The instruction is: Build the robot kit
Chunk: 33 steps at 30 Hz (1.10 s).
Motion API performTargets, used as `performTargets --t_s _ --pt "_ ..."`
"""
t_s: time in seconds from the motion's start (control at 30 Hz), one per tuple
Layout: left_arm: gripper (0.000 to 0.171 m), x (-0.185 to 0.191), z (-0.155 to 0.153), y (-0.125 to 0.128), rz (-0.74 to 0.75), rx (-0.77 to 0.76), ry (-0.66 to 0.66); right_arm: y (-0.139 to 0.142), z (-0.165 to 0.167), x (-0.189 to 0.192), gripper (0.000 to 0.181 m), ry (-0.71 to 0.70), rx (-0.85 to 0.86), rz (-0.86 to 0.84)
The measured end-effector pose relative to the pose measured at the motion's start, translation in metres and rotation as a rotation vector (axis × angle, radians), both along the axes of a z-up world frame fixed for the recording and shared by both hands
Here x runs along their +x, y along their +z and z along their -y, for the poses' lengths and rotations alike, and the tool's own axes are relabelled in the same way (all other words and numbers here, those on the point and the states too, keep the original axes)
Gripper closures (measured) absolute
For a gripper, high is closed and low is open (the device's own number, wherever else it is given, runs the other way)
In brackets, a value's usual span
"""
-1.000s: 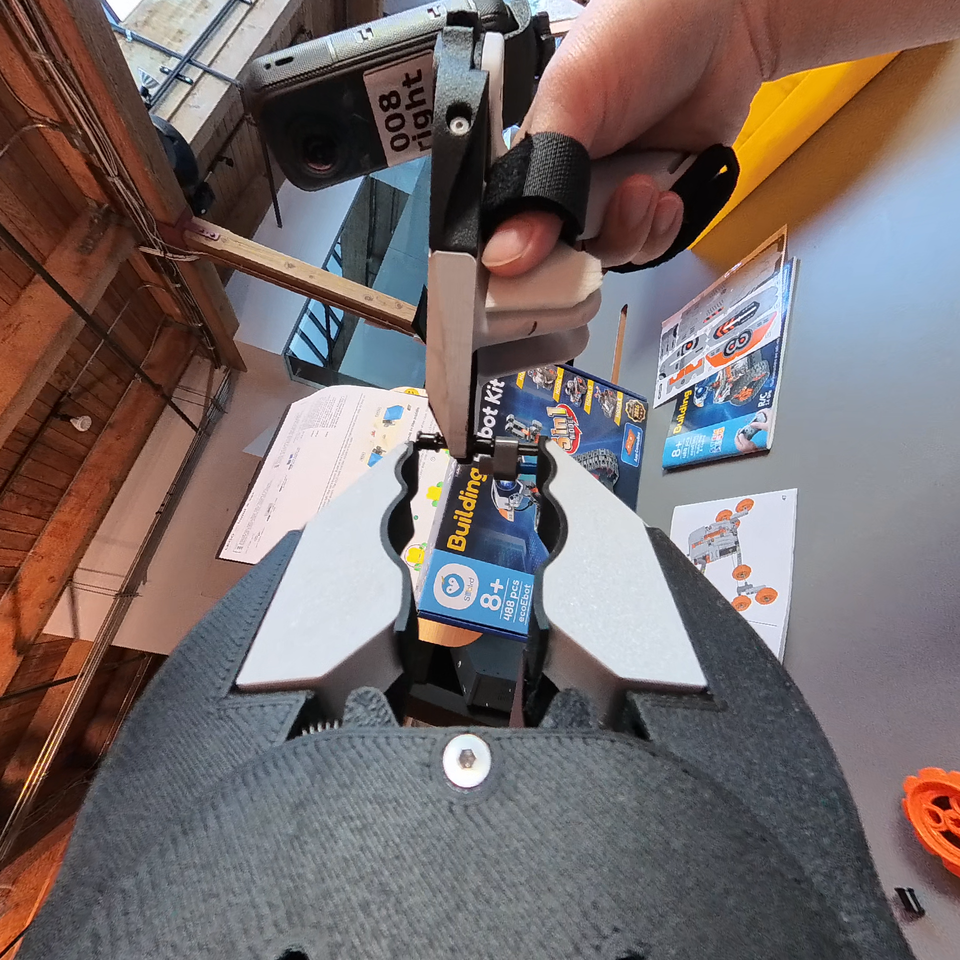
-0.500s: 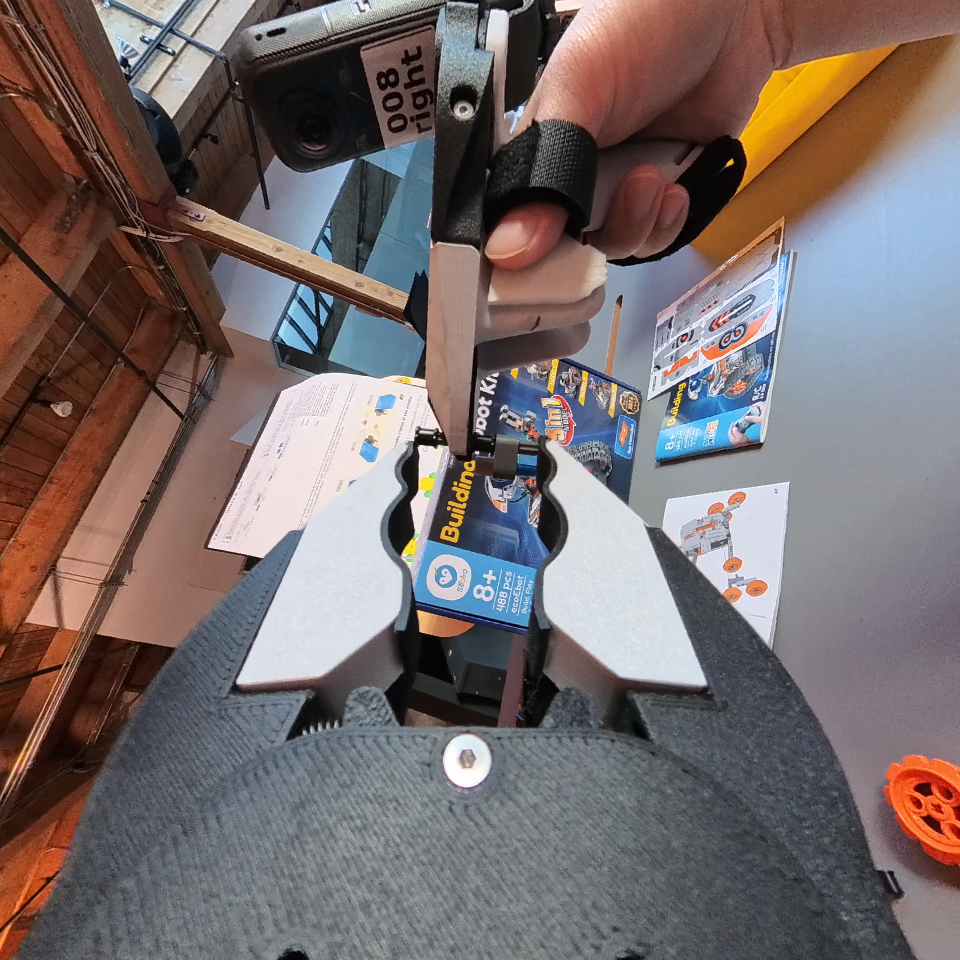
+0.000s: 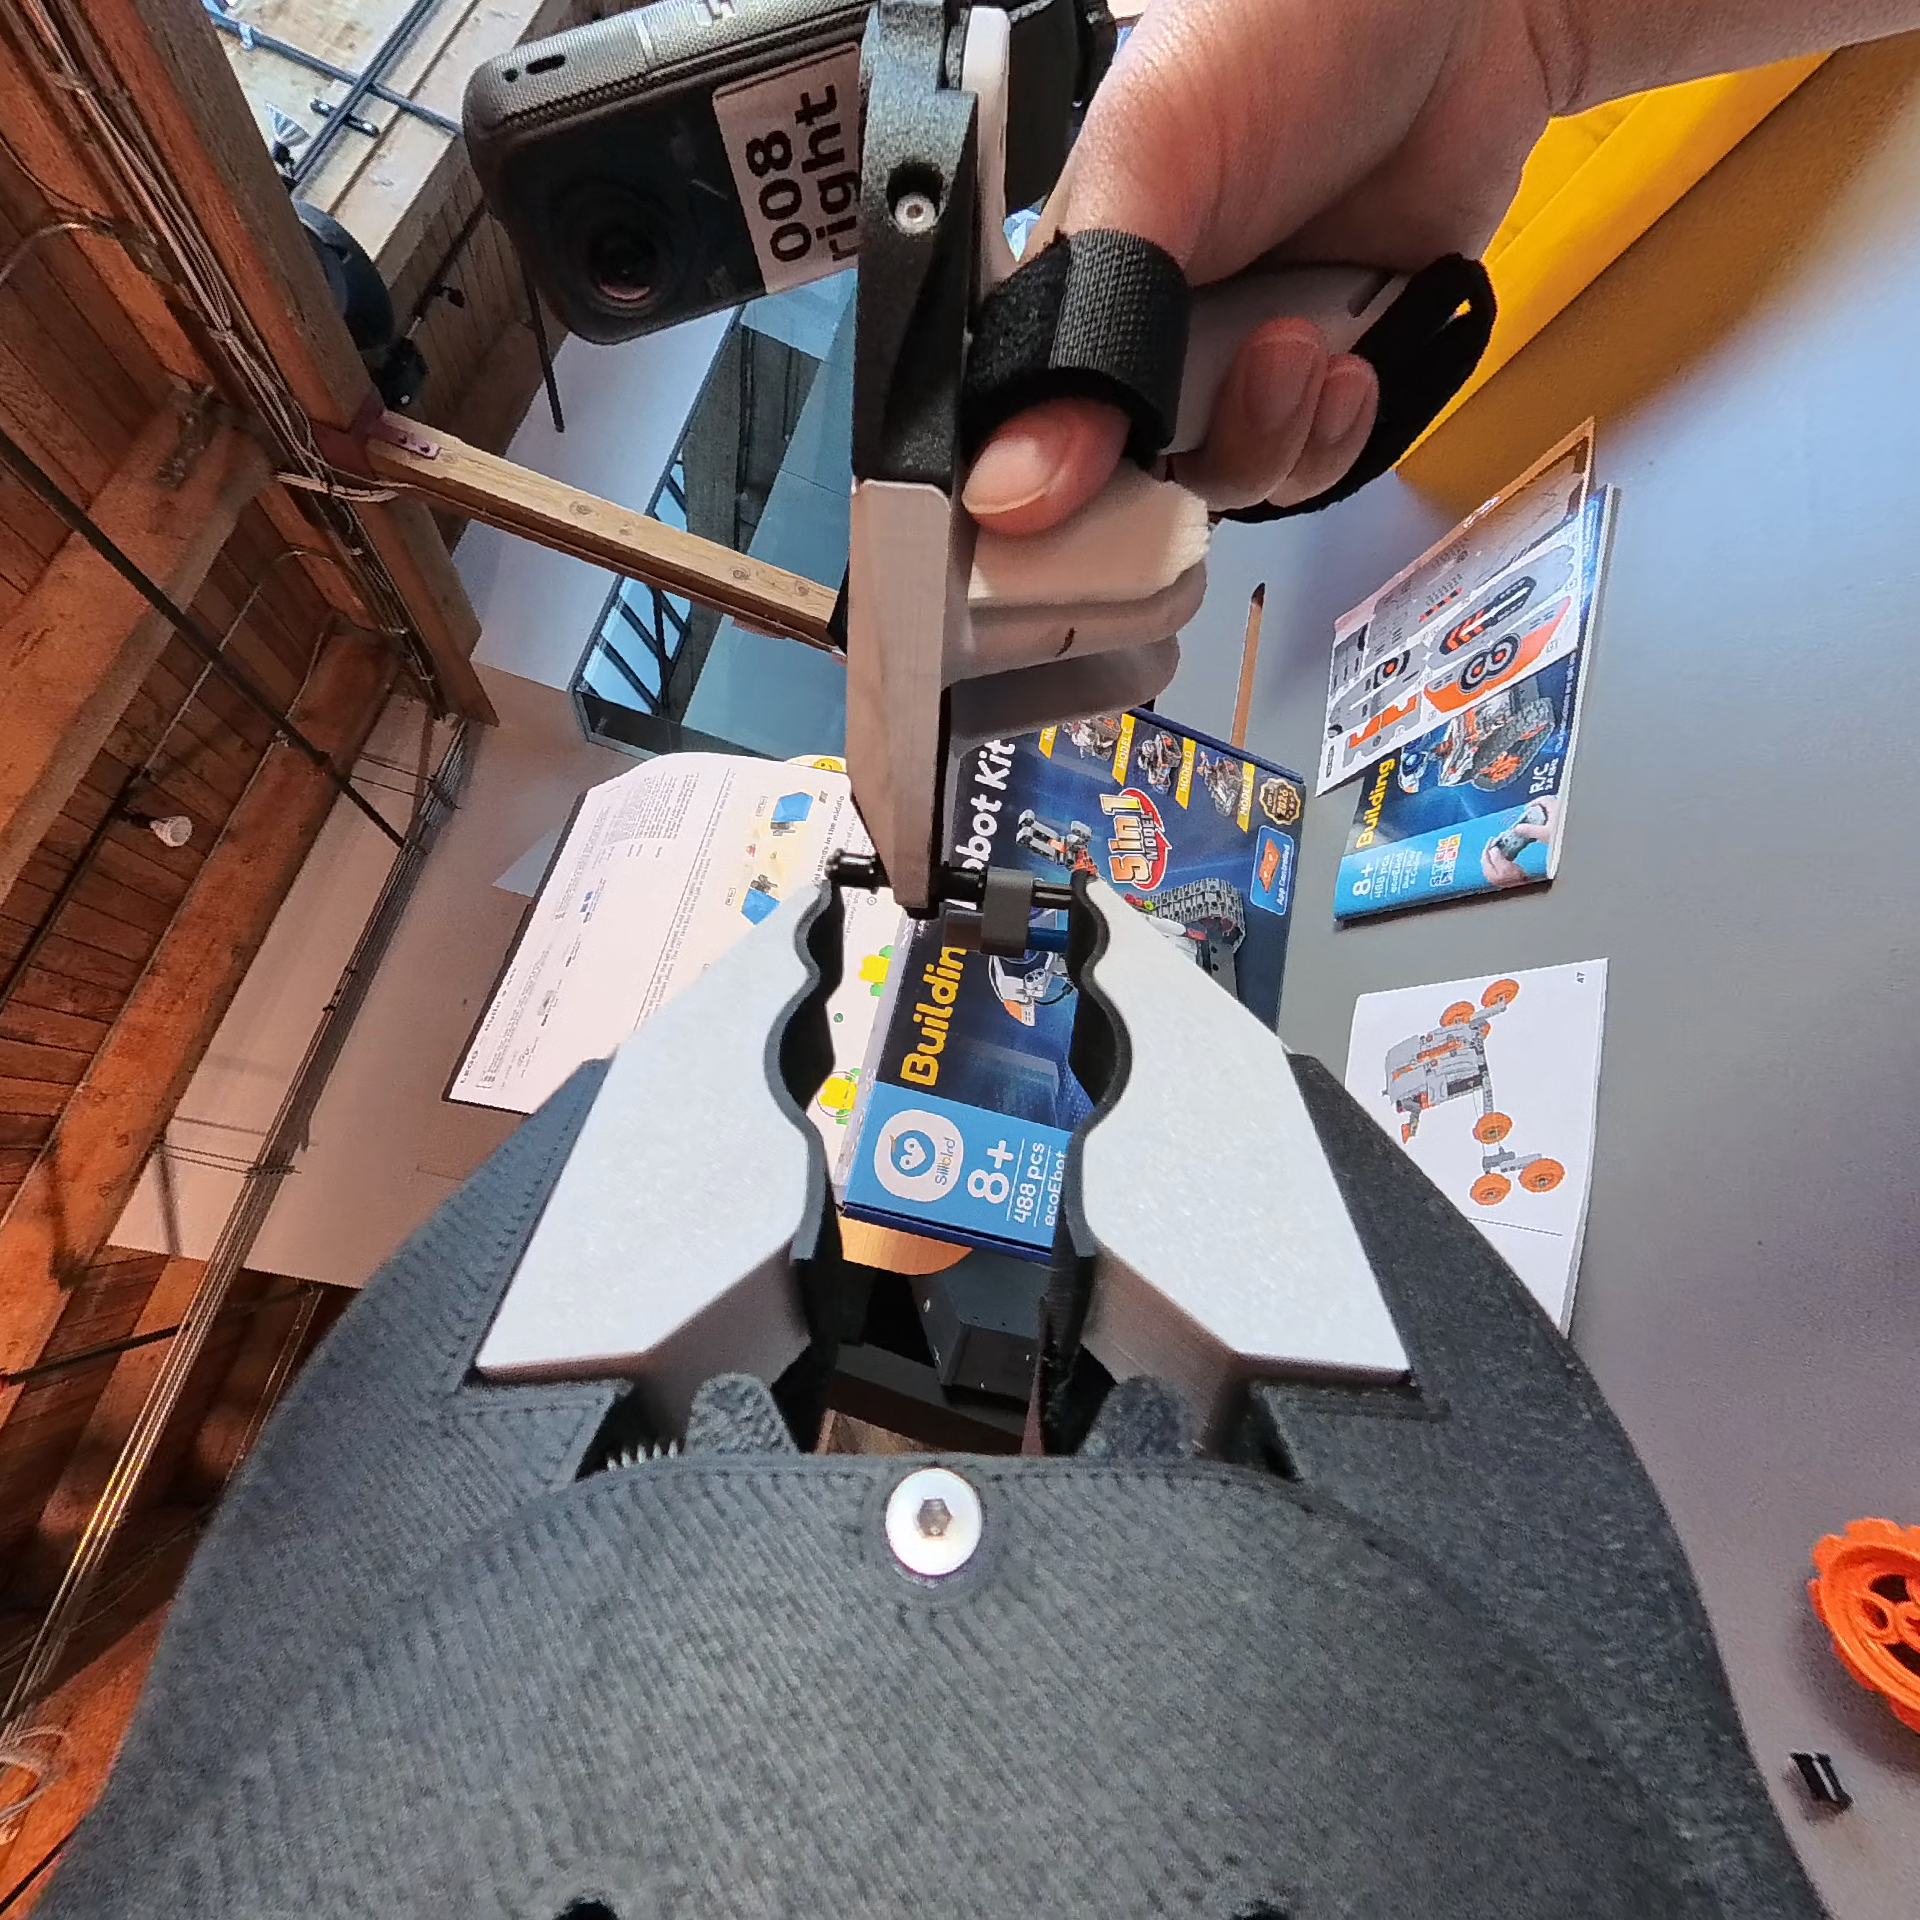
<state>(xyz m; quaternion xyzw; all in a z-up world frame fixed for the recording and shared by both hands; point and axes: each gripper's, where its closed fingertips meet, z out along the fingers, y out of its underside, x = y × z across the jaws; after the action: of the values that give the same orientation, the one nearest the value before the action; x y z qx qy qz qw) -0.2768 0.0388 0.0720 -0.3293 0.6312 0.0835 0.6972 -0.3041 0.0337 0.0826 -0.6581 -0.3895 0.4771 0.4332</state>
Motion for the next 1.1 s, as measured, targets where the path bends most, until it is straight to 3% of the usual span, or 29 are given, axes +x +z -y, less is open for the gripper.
performTargets --t_s 0.4,0.57,0.67,1.1 --pt "0.13 0.0 0.002 0.002 0.023 -0.034 -0.031 0.003 0.001 -0.002 0.178 0.031 0.093 -0.02" --pt "0.13 0.0 0.006 0.003 0.028 -0.053 -0.05 0.011 0.004 0.0 0.161 0.063 0.095 -0.087" --pt "0.13 -0.001 0.006 0.005 0.032 -0.054 -0.051 0.019 -0.003 0.006 0.167 0.035 0.037 -0.163" --pt "0.13 0.0 0.003 -0.001 -0.002 -0.053 -0.029 0.011 -0.002 0.002 0.177 0.078 -0.06 -0.17"
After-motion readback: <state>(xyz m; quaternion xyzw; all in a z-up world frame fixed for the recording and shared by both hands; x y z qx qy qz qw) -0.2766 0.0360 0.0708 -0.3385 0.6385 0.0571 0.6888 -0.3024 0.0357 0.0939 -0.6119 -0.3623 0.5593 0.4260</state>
